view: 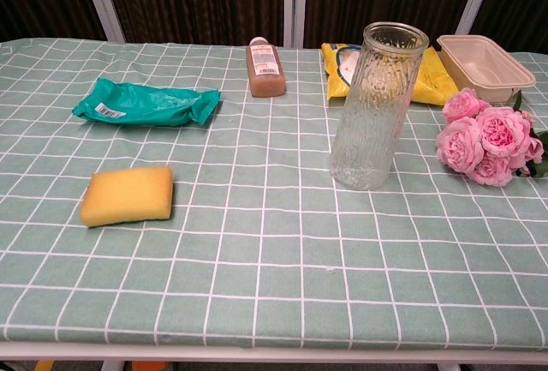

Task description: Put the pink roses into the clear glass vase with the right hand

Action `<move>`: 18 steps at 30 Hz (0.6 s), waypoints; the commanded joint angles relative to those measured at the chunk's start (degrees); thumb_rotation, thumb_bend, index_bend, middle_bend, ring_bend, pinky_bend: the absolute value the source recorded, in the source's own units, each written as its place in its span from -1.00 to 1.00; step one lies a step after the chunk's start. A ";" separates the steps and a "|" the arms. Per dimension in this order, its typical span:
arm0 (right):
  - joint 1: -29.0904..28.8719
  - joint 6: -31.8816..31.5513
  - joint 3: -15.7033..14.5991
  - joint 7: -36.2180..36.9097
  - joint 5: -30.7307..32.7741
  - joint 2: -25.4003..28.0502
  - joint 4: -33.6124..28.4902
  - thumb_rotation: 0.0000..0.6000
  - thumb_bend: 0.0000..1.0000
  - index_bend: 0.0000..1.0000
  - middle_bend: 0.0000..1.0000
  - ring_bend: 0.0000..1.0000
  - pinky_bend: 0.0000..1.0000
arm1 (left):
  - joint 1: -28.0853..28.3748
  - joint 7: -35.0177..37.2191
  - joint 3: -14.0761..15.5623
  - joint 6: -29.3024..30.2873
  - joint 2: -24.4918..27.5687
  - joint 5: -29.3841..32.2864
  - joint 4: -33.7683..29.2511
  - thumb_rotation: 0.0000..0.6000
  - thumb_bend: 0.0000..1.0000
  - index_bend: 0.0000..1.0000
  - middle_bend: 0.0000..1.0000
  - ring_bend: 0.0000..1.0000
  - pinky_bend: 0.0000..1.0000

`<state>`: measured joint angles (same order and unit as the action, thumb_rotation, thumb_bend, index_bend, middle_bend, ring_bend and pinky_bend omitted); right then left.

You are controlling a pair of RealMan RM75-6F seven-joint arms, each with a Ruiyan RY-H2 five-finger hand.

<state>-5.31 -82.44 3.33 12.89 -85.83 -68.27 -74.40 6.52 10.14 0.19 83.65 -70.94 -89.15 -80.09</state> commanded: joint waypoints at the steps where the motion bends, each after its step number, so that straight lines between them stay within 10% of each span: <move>1: -0.03 0.08 -0.02 -0.01 0.01 0.02 -0.08 1.00 -1.00 -1.00 -1.00 -1.00 -1.00 | -0.01 -0.01 -0.09 0.22 -0.05 -0.07 -0.12 1.00 -0.78 -0.72 -0.94 -1.00 -0.79; 18: -5.35 9.26 0.94 -8.15 2.26 0.43 -0.69 1.00 -0.94 -1.00 -0.99 -1.00 -1.00 | 0.40 -0.47 0.00 -0.19 0.14 -0.30 -0.61 1.00 -0.78 -0.72 -0.94 -1.00 -0.79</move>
<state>-9.39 -74.70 3.89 6.42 -83.98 -67.81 -74.69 6.92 9.65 0.19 83.46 -70.80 -89.46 -80.67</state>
